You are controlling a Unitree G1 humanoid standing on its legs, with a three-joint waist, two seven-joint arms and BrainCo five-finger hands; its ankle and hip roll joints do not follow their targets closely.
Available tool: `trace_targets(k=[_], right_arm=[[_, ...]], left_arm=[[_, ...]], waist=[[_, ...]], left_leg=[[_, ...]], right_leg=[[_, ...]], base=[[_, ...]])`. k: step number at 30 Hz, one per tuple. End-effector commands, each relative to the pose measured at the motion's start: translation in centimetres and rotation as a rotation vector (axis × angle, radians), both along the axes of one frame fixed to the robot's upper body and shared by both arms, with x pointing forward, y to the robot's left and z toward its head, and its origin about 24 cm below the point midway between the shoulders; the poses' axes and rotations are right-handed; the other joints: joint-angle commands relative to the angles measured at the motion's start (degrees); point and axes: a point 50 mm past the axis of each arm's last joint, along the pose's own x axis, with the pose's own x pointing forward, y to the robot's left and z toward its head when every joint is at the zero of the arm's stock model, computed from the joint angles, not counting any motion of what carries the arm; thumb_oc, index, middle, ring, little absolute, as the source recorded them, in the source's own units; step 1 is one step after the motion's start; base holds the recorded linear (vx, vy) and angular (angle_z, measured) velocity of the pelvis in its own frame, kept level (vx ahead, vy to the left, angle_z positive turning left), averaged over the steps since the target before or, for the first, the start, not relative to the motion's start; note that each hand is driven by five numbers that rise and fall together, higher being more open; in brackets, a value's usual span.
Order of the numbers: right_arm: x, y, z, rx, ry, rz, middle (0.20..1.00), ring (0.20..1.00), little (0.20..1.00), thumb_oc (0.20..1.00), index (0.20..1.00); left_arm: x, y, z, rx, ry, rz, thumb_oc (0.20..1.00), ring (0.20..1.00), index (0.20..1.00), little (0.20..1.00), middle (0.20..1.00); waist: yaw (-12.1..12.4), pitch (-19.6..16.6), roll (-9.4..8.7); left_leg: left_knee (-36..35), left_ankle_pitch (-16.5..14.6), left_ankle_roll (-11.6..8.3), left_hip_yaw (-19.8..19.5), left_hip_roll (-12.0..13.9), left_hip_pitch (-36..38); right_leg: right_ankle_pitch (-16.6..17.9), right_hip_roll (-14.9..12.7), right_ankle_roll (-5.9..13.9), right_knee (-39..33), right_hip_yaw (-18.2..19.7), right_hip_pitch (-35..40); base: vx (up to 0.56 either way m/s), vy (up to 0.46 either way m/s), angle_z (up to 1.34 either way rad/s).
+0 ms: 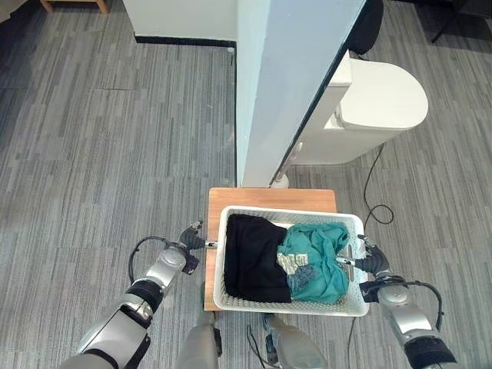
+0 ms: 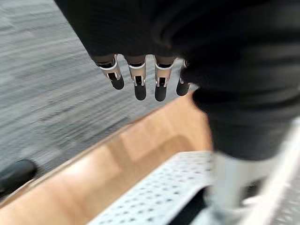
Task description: Grab the laundry basket,head to the washer,open it,put in the laundry and shut it.
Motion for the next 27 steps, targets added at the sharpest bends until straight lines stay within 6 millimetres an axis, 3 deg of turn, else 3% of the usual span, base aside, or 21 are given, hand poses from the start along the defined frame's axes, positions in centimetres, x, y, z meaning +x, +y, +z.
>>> trace_targets(k=[1, 4, 8, 16, 20, 27], right_arm=[[-0.9, -1.1, 0.0, -0.033, 0.01, -0.035, 1.0, 1.0, 1.0, 1.0, 1.0], [-1.4, -1.3, -0.4, -0.031, 0.026, -0.041, 1.0, 1.0, 1.0, 1.0, 1.0], [-2.2, -1.8, -0.5, -0.029, 0.036, -0.049, 1.0, 1.0, 1.0, 1.0, 1.0], [-3.0, -2.3, -0.9, -0.026, 0.063, -0.067, 1.0, 1.0, 1.0, 1.0, 1.0], [-2.9, -2.0, -1.1, -0.011, 0.064, -0.063, 1.0, 1.0, 1.0, 1.0, 1.0], [-2.5, -1.7, -0.9, 0.005, 0.045, -0.063, 1.0, 1.0, 1.0, 1.0, 1.0]], left_arm=[[1.5, -1.1, 1.8, -0.022, -0.083, -0.021, 1.0, 1.0, 1.0, 1.0, 1.0], [1.6, -0.9, 3.2, -0.064, -0.148, -0.036, 1.0, 1.0, 1.0, 1.0, 1.0], [1.0, 1.3, 4.5, -0.06, -0.206, -0.019, 1.0, 1.0, 1.0, 1.0, 1.0], [-2.3, 4.1, 6.6, -0.061, -0.276, -0.086, 1.0, 1.0, 1.0, 1.0, 1.0], [-2.6, 4.5, 7.4, -0.038, -0.286, -0.113, 1.0, 1.0, 1.0, 1.0, 1.0], [-1.2, 3.3, 10.0, 0.128, -0.372, -0.227, 1.0, 1.0, 1.0, 1.0, 1.0]], waist=[[1.15, 1.04, 0.04], [1.44, 0.92, 0.3], [1.87, 0.72, 0.85], [3.3, 0.42, 1.88], [3.63, 0.29, 1.77], [3.45, 0.57, 1.01]], left_leg=[[0.28, -4.43, 2.51, -3.26, -0.78, 2.51], [0.28, -4.52, 2.51, -3.29, -0.87, 2.63], [0.28, -4.7, 2.53, -3.43, -1.01, 2.9], [0.45, -4.92, 2.68, -3.74, -1.19, 2.76], [0.51, -4.91, 2.67, -3.91, -1.17, 2.59], [0.31, -4.83, 2.56, -4.23, -1.18, 1.87]], right_leg=[[2.44, -0.95, 0.44, -0.03, -4.38, -2.95], [2.31, -1.01, 0.46, -0.03, -4.41, -2.82], [2.17, -1.13, 0.46, -0.03, -4.46, -2.5], [1.82, -1.29, 0.43, -0.03, -4.89, -2.29], [1.75, -1.22, 0.29, -0.03, -4.91, -2.2], [1.9, -1.16, 0.33, -0.03, -5.14, -2.8]], base=[[0.0, 0.0, 0.0], [0.0, 0.0, 0.0], [0.0, 0.0, 0.0], [0.0, 0.0, 0.0], [0.0, -0.005, 0.01], [0.0, -0.005, 0.0]])
